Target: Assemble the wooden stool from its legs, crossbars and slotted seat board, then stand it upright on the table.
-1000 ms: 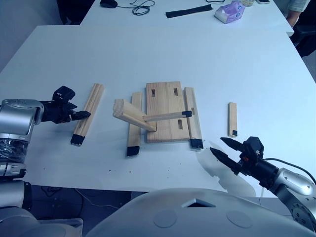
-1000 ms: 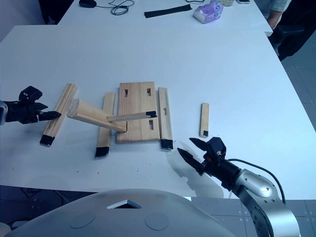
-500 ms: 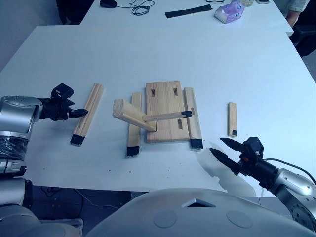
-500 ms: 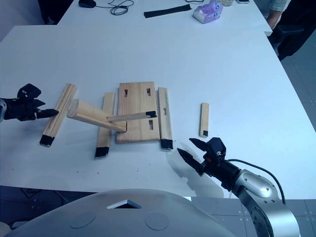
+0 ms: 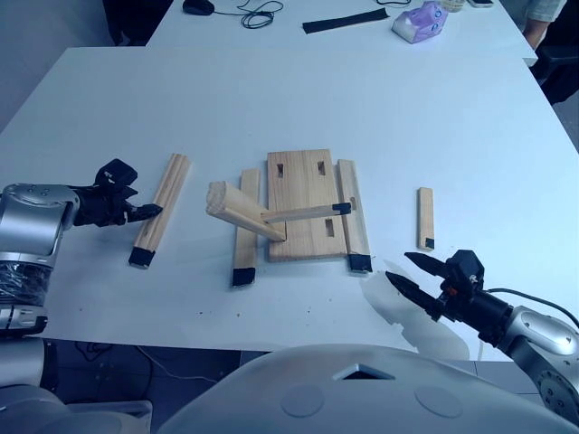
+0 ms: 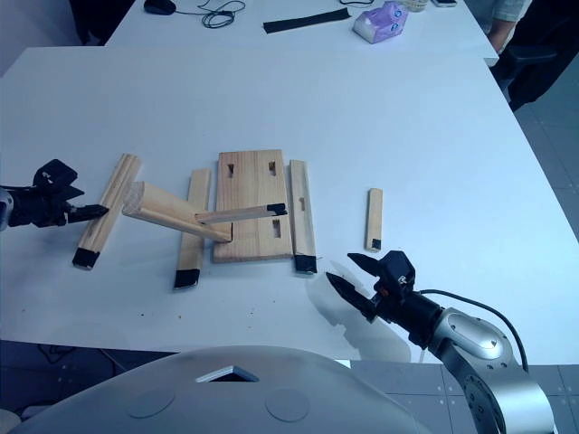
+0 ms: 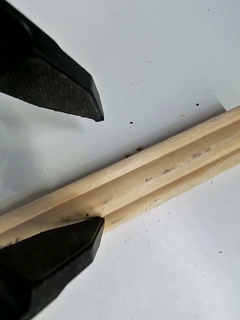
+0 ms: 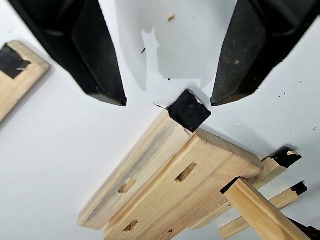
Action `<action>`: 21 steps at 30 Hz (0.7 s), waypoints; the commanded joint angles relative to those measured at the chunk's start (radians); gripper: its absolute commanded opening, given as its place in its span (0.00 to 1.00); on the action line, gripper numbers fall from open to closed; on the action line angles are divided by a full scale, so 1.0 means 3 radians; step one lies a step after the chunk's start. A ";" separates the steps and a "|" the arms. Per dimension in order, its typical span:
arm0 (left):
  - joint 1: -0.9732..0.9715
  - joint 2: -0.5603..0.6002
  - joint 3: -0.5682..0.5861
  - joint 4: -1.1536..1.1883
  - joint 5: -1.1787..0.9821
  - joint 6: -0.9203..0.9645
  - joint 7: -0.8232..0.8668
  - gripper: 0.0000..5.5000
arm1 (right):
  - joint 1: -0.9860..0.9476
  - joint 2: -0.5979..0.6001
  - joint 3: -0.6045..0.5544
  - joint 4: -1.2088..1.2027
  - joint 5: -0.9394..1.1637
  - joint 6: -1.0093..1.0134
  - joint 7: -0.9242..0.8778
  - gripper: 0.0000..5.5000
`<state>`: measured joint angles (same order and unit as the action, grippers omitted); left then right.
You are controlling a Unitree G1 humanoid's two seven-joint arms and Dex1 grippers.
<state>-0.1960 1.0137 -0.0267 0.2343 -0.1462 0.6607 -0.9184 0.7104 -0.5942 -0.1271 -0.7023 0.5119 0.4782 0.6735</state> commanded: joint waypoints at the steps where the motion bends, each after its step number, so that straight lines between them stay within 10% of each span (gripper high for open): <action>1: 0.0196 -0.0019 -0.0052 -0.0018 0.0047 0.0044 -0.0023 0.65 | -0.0012 -0.0023 -0.0024 -0.0061 0.0040 0.0043 -0.0006 0.56; 21: 0.0114 -0.0113 -0.0182 -0.0975 -0.0119 0.0383 -0.0158 0.65 | 0.0054 0.0156 0.0161 -0.0109 -0.0072 -0.0033 -0.0196 0.56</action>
<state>-0.1408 0.9902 -0.0724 -0.0439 -0.1763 0.7530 -0.9656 0.7282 -0.5495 -0.0806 -0.7286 0.5022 0.4760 0.6234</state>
